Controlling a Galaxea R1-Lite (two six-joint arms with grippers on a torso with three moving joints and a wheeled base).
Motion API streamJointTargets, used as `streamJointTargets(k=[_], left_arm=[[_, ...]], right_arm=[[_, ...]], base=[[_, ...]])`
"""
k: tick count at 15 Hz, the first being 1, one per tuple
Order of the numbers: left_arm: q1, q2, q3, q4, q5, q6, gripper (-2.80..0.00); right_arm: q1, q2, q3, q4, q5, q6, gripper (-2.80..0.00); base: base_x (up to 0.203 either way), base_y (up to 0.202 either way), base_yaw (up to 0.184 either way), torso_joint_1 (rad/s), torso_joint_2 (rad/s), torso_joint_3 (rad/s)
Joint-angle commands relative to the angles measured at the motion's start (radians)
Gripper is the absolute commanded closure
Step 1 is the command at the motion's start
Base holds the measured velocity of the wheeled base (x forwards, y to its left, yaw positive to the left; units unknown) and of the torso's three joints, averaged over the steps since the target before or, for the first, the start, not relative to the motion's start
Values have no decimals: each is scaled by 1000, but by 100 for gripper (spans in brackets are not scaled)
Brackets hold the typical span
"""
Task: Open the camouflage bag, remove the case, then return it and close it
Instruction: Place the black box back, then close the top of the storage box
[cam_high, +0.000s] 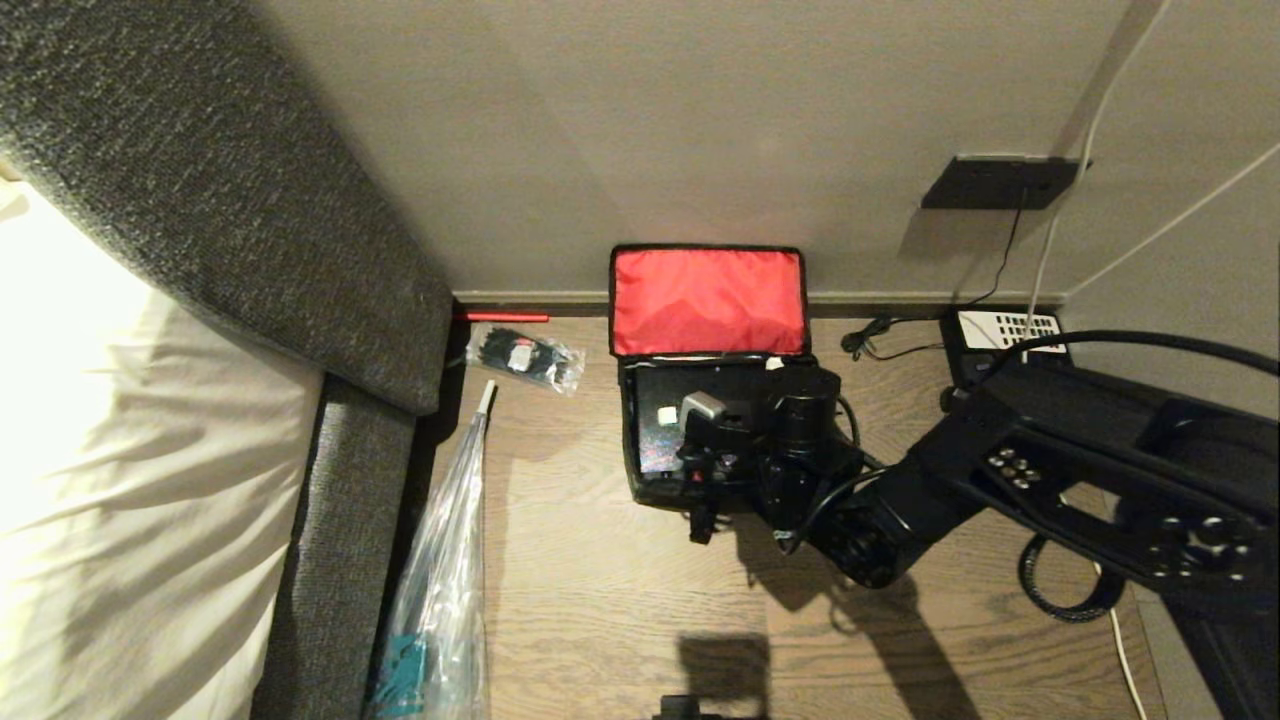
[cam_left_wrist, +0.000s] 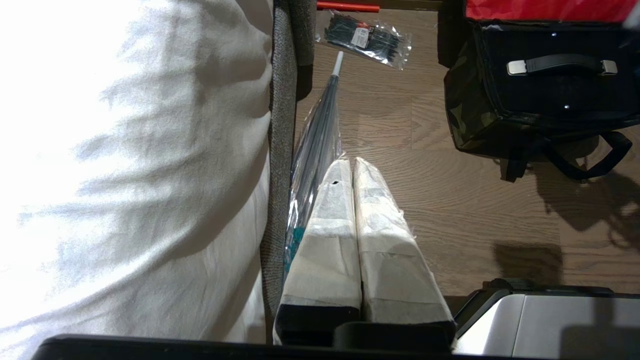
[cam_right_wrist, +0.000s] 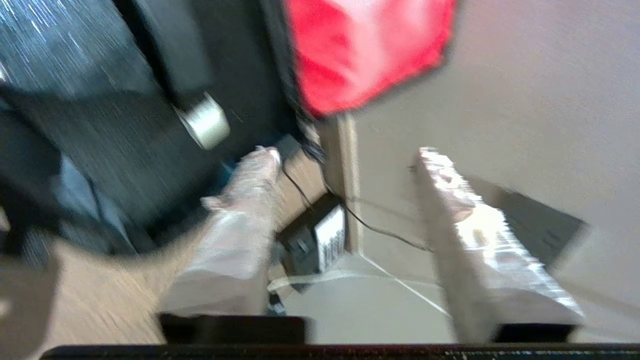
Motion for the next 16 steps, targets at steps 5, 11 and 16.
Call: streamJointTargets(k=[5, 11, 16], left_arm=[[0, 0, 0, 0, 0, 0, 0], [0, 0, 0, 0, 0, 0, 0], [0, 0, 0, 0, 0, 0, 0]], right_arm=[[-6, -668, 339, 245, -116, 170, 0], [-160, -1300, 567, 878, -208, 790, 0], [-476, -1822, 733, 1354, 314, 1212, 0]], base=[[0, 0, 0, 0, 0, 0], [0, 0, 0, 0, 0, 0], [0, 0, 0, 0, 0, 0]])
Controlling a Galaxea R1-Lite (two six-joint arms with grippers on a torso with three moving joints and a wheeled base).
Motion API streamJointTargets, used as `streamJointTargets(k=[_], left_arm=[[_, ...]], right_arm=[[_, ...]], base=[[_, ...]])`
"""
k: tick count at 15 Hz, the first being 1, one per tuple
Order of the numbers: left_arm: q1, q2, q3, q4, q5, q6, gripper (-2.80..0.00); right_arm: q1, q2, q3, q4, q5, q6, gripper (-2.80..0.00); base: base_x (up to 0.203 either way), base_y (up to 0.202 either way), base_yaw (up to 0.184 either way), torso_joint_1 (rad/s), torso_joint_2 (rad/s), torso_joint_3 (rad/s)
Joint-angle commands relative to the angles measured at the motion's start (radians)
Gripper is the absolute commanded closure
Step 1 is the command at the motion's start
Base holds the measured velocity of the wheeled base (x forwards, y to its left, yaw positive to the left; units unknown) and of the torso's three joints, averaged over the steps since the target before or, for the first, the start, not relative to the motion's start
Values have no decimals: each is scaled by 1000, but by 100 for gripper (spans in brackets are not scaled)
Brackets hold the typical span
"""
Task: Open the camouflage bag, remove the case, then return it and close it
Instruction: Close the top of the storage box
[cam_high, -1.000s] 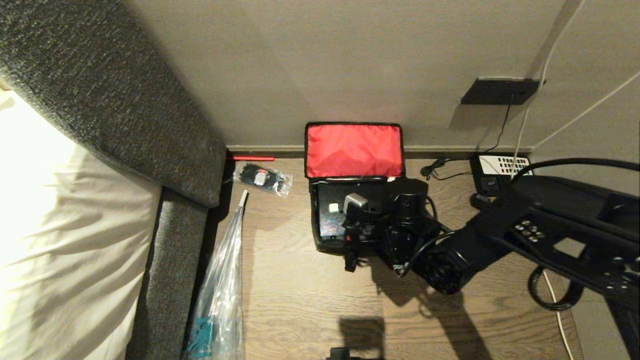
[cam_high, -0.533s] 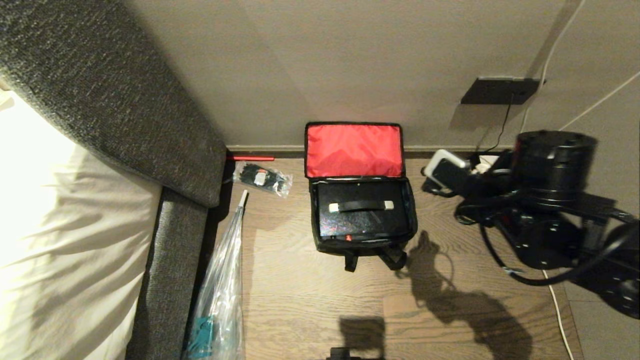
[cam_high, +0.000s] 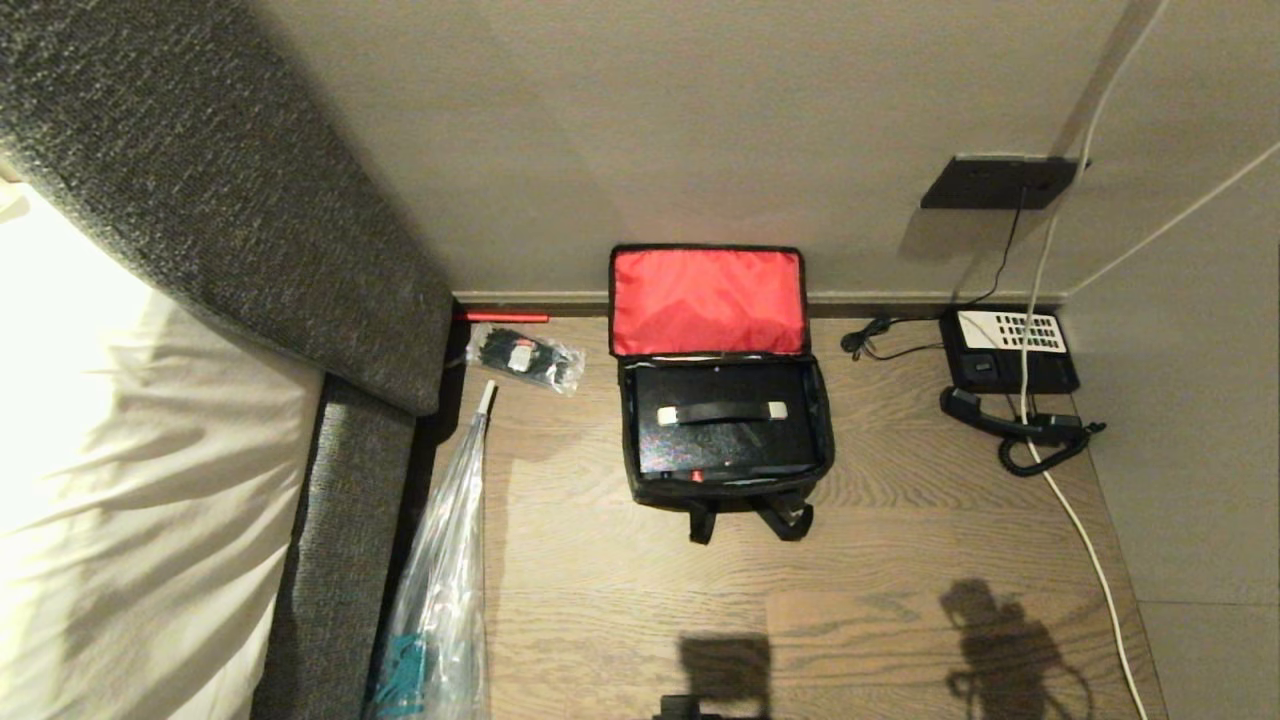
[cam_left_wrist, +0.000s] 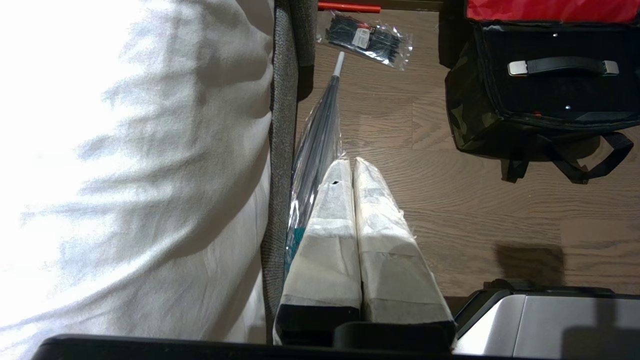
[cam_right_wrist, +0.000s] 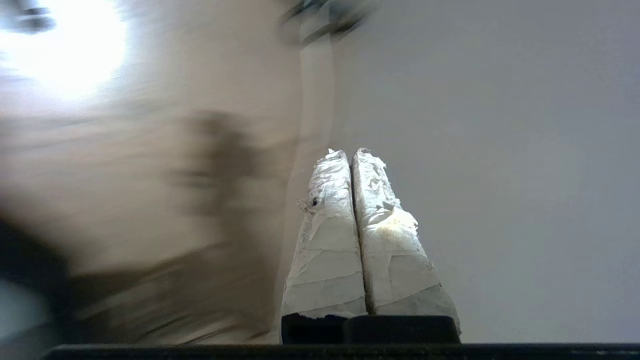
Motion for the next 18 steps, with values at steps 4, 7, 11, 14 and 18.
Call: streamJointTargets(k=[4, 7, 11, 14, 18], left_arm=[[0, 0, 0, 0, 0, 0, 0], [0, 0, 0, 0, 0, 0, 0], [0, 0, 0, 0, 0, 0, 0], [0, 0, 0, 0, 0, 0, 0], [0, 0, 0, 0, 0, 0, 0]], right_arm=[[-172, -559, 420, -30, 457, 340, 0], [-192, -711, 496, -141, 549, 318, 0], [-195, -769, 504, -158, 556, 339, 0], [-195, -767, 503, -154, 554, 347, 0], [-195, -768, 503, -155, 554, 346, 0]], base=[[0, 0, 0, 1, 2, 18], [0, 0, 0, 0, 0, 0], [0, 0, 0, 0, 0, 0], [0, 0, 0, 0, 0, 0], [0, 0, 0, 0, 0, 0]])
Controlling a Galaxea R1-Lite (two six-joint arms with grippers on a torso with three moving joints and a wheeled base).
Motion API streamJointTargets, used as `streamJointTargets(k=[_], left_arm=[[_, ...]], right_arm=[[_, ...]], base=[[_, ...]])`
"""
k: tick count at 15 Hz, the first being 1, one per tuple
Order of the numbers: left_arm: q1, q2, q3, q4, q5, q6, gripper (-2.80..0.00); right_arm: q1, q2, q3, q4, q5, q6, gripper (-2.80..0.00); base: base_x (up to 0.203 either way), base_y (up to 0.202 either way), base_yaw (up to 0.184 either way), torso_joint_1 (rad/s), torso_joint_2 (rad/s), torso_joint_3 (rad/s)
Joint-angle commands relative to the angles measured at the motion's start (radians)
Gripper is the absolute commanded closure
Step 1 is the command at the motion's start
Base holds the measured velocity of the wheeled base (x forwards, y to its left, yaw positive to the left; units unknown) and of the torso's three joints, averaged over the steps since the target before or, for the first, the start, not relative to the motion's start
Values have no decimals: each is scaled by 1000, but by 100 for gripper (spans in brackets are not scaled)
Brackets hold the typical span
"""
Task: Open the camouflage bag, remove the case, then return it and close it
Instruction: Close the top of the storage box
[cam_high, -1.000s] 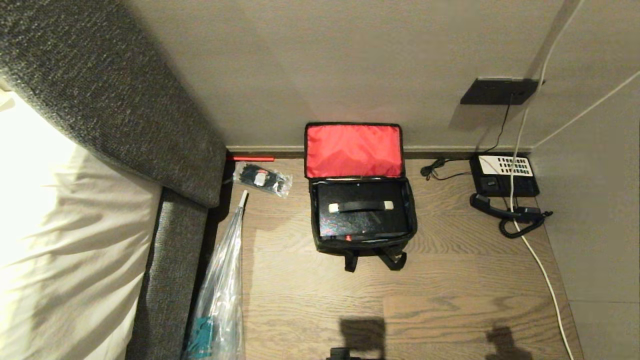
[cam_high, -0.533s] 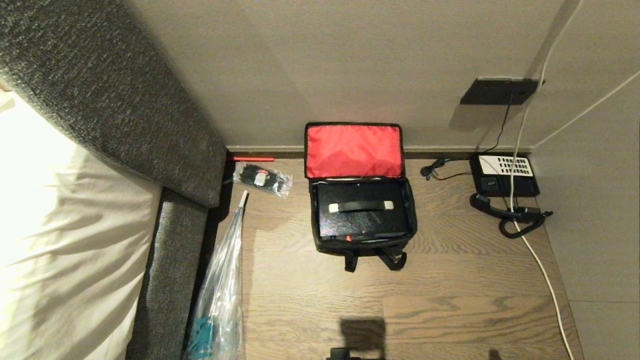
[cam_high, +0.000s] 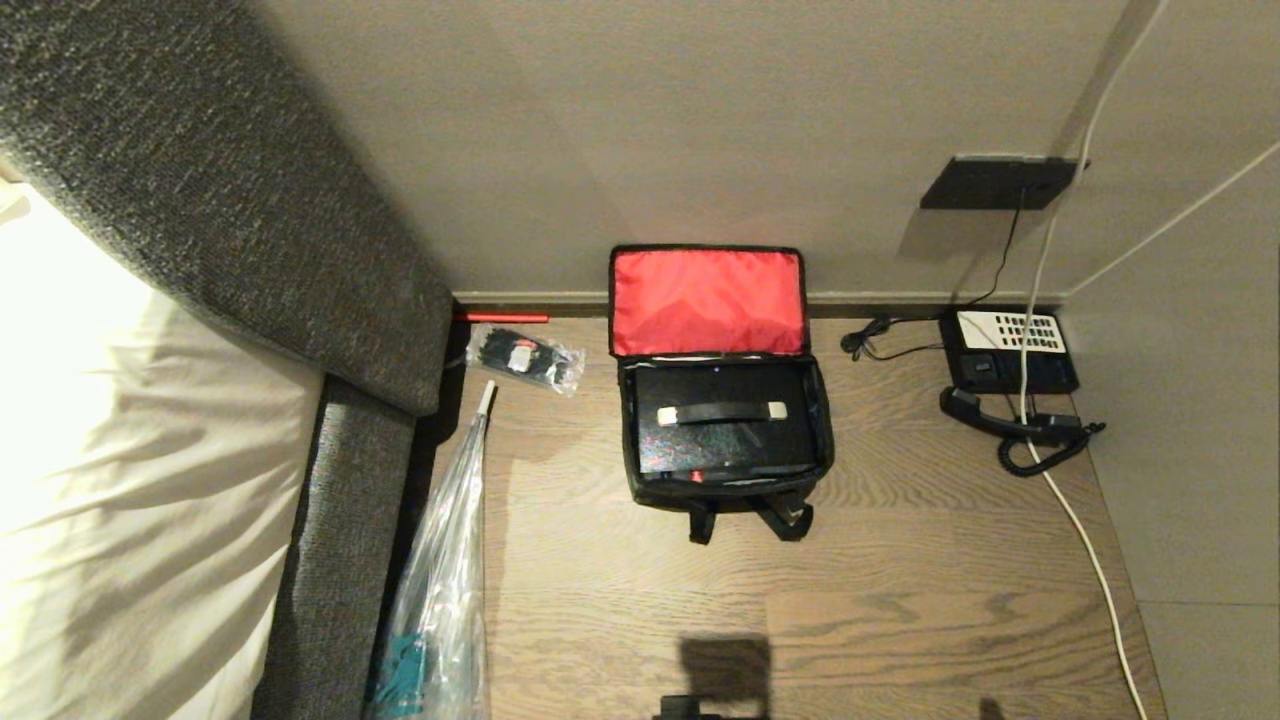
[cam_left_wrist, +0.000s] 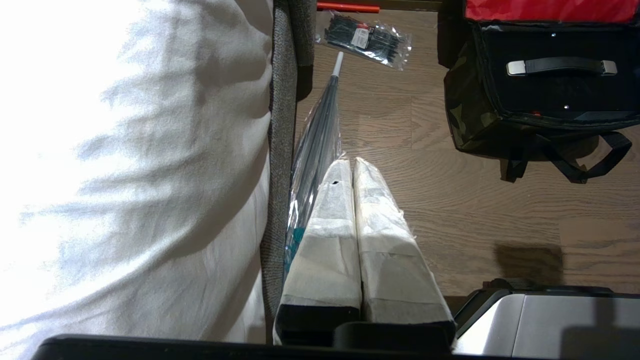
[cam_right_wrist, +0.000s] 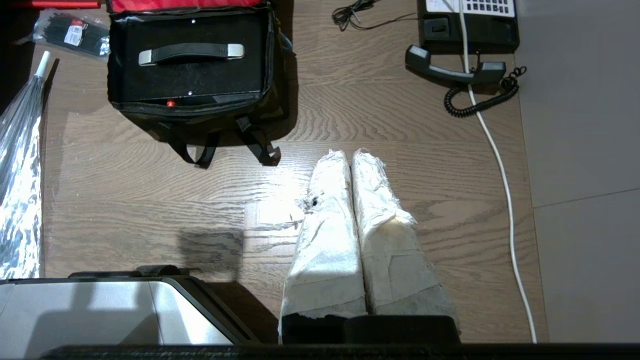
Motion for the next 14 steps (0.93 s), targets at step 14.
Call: streamJointTargets(k=[14], left_arm=[[0, 0, 0, 0, 0, -3, 0]], right_arm=[[1, 3, 2, -1, 0, 0, 0]], base=[[50, 0, 0, 0, 1, 0]])
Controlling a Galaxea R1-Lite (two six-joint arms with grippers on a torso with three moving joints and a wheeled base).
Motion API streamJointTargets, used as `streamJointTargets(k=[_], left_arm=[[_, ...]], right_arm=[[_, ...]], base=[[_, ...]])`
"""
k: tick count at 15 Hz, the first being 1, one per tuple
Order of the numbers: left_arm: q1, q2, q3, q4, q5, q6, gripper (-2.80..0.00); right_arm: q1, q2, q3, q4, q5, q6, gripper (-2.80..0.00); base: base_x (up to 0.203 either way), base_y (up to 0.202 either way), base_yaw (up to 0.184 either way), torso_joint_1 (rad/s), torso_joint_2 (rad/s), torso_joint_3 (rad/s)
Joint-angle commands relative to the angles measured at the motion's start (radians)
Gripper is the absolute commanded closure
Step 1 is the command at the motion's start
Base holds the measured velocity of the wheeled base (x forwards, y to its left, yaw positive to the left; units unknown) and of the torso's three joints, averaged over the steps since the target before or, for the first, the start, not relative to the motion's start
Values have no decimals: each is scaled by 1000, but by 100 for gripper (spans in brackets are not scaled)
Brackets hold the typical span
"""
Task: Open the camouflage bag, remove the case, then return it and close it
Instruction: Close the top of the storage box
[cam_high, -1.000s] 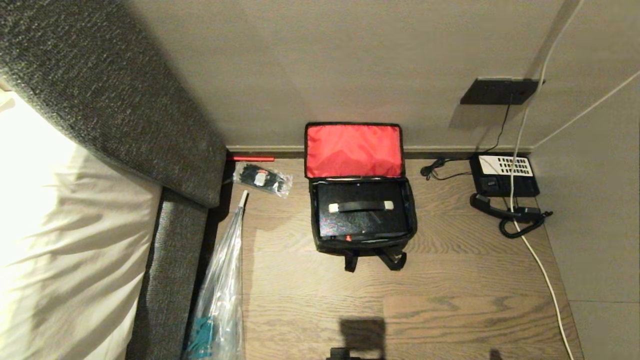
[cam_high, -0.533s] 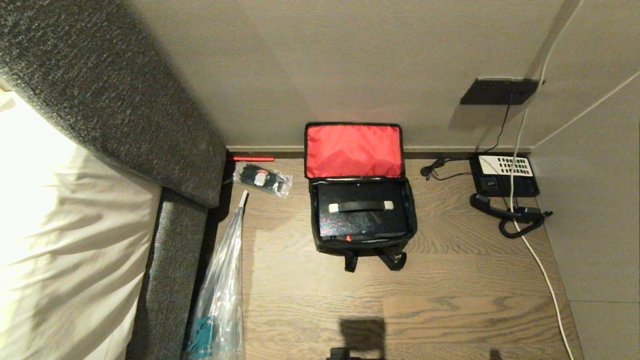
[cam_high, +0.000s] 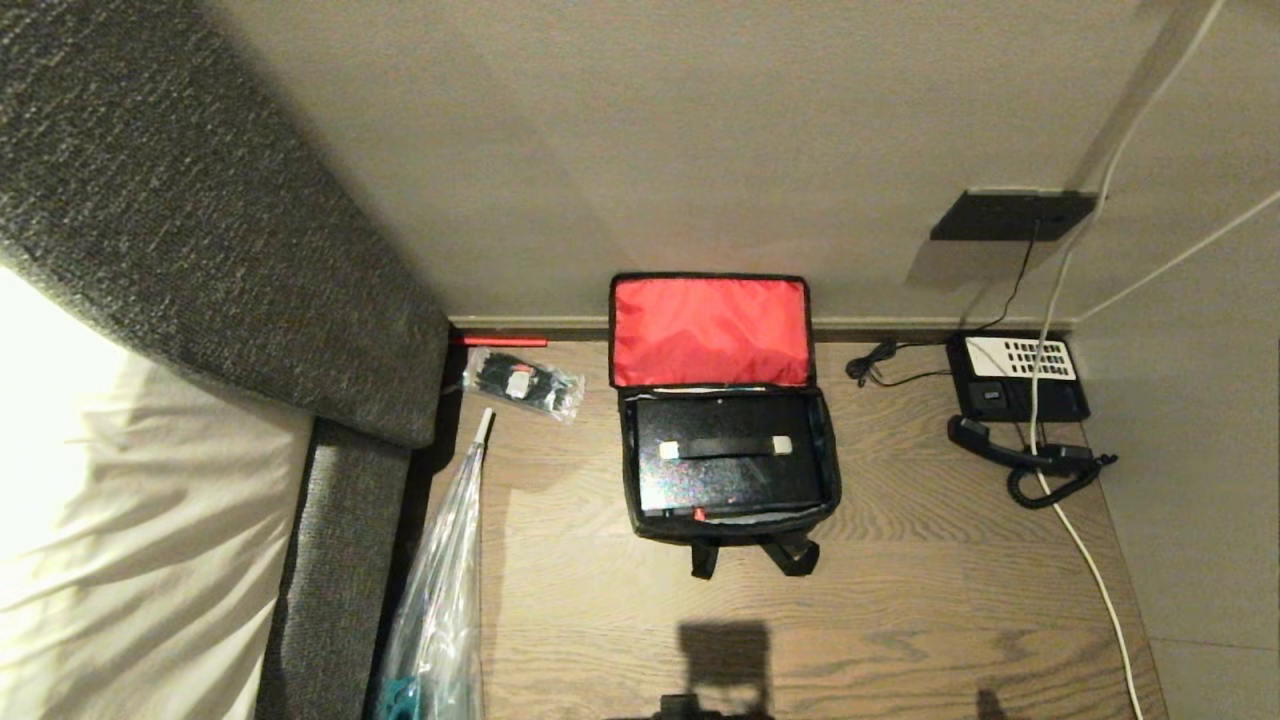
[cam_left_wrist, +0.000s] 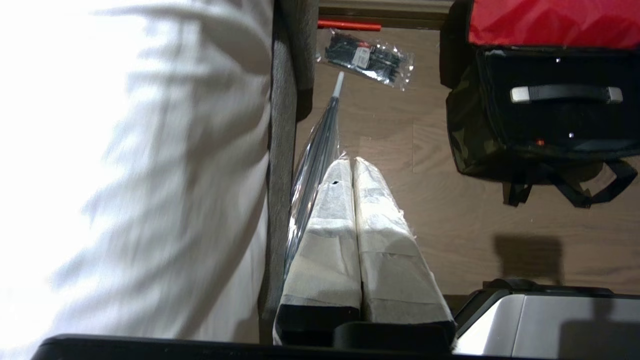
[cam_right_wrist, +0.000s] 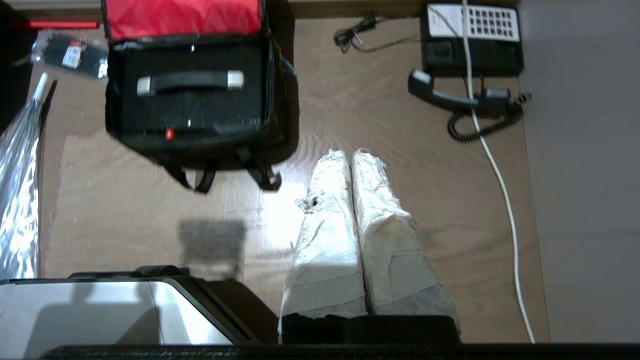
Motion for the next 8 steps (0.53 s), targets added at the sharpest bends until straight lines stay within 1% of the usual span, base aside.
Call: streamJointTargets(k=[1, 4, 5, 6, 8], left_arm=[[0, 0, 0, -1, 0, 0, 0], [0, 0, 0, -1, 0, 5, 0], [0, -2, 0, -2, 1, 3, 0], [0, 0, 0, -3, 2, 3, 0], [0, 0, 0, -1, 2, 3, 0]], right_arm=[[1, 4, 2, 0, 1, 0, 0], [1, 4, 2, 0, 0, 0, 0], [1, 4, 2, 0, 0, -1, 0], [1, 4, 2, 0, 0, 0, 0], [1, 4, 2, 0, 0, 0, 0]], base=[[189, 0, -2, 2, 0, 0], [192, 0, 0, 1, 2, 4], [140, 0, 0, 6, 2, -1], [57, 0, 2, 2, 7, -5], [0, 0, 0, 0, 0, 0]])
